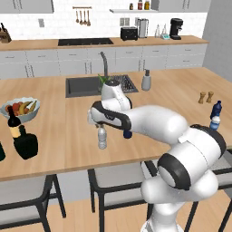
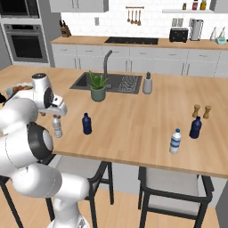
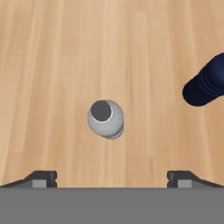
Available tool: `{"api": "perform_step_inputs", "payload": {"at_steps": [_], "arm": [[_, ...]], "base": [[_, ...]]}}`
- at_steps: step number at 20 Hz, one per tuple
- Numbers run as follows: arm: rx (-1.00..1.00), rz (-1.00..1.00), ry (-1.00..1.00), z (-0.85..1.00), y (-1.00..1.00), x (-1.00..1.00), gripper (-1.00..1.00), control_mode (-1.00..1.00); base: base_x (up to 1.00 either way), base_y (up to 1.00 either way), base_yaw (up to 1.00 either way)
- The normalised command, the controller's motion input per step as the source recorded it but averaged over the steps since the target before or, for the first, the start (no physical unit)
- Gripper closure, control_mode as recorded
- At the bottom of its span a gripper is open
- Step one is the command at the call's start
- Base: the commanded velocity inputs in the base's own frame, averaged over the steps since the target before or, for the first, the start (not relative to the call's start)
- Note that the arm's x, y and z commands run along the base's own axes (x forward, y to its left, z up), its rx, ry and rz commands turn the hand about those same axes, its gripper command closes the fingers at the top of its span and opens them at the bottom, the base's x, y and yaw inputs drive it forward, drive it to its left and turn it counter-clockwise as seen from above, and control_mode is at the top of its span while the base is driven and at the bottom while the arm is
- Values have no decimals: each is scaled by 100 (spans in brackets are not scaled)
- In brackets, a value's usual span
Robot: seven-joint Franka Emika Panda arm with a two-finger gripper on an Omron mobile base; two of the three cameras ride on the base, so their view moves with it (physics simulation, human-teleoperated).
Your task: Move the plastic bottles in the middle to the plastics group, and the glass bottles in the middle to the glass group.
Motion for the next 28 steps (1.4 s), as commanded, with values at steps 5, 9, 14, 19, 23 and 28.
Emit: {"api": "perform_step_inputs", "payload": {"at_steps": [5,9,14,19,23,28], "arm": [[0,2,-9,-7,0,15,-100,-100],[0,3,-11,0,0,7,-100,-100],[0,3,-2,-18,0,0,-100,-100],[0,3,0,-22,1,10,-100,-100],[0,4,1,-1,0,13,-100,-100],[0,7,0,-5,4,8,-100,-100]], "base": [[0,0,0],[0,0,0],[0,0,0],[0,0,0],[0,0,0],[0,0,0]]}}
